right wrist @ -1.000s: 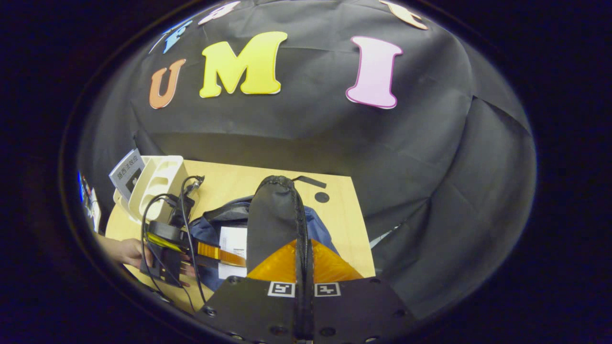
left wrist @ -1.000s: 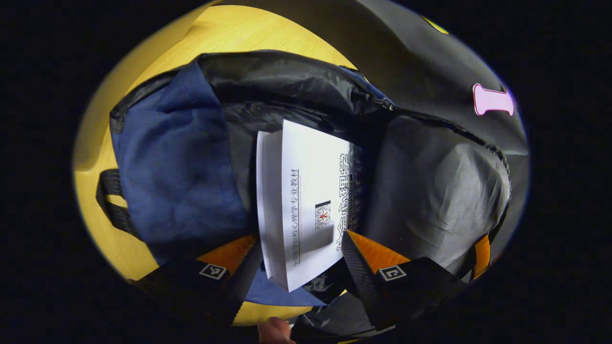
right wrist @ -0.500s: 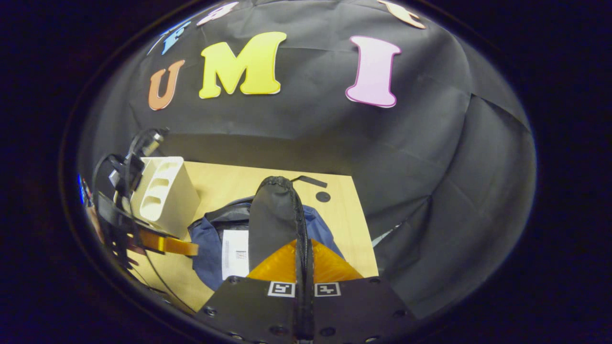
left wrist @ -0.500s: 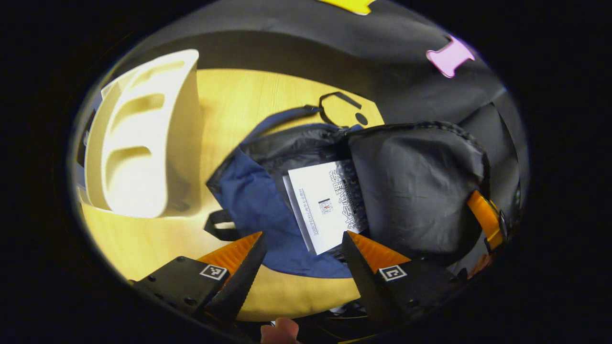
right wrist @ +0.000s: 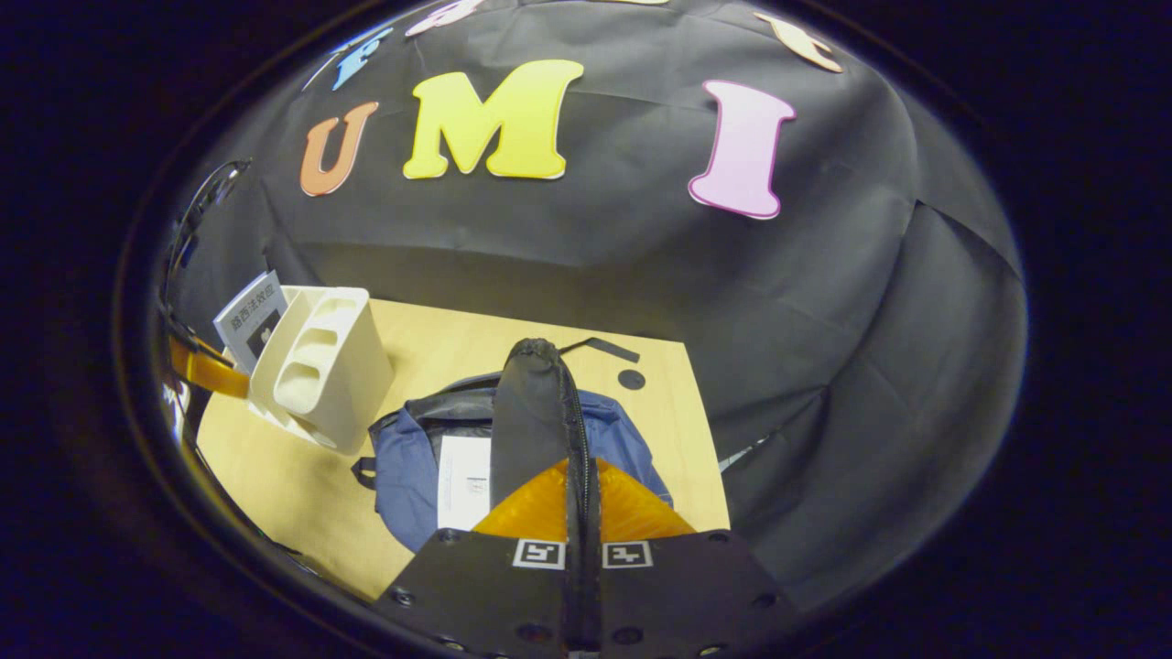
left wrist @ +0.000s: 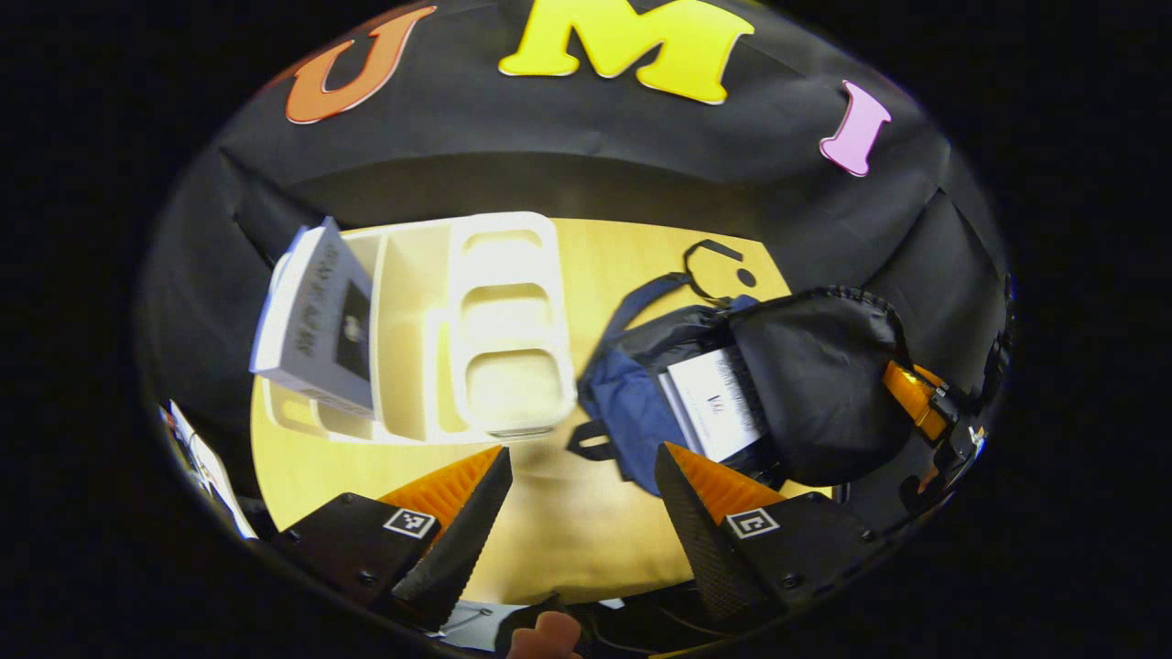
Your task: Open the schoolbag, grab two books from the bookshelf and put them into the schoolbag.
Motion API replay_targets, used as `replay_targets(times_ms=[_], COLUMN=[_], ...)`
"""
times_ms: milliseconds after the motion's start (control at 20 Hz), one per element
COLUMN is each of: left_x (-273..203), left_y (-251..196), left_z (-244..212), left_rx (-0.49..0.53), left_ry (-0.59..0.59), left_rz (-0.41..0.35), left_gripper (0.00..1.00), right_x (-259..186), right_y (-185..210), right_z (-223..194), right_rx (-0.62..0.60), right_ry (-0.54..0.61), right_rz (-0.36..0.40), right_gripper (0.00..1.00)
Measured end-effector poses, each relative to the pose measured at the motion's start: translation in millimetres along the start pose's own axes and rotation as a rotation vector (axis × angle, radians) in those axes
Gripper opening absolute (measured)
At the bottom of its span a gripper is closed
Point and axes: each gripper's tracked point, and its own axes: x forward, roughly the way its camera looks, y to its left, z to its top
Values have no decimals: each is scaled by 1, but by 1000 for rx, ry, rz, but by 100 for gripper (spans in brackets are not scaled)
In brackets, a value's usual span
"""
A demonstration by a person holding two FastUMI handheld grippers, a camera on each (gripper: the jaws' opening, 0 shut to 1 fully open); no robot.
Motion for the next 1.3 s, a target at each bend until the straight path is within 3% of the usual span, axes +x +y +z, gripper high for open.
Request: replay_targets(times_ms=[150,400,700,1300], left_x=[-33,-70,-44,29], left_y=[58,132,165,202], left_z=[27,77,93,85], left_rx=[-17,-48,-160,-131], left_ry=[-61,-100,56,305], left_rz=[92,157,91,129], left_gripper=[100,98,98,99], right_x=[0,2,1,6], right_y=[9,10,10,2], right_z=[0,-4,-6,-11], right_rx=[-3,4,16,39], right_ry=[-2,3,9,30], right_rz=[3,-6,-21,-46], right_gripper=[0,0,0,0])
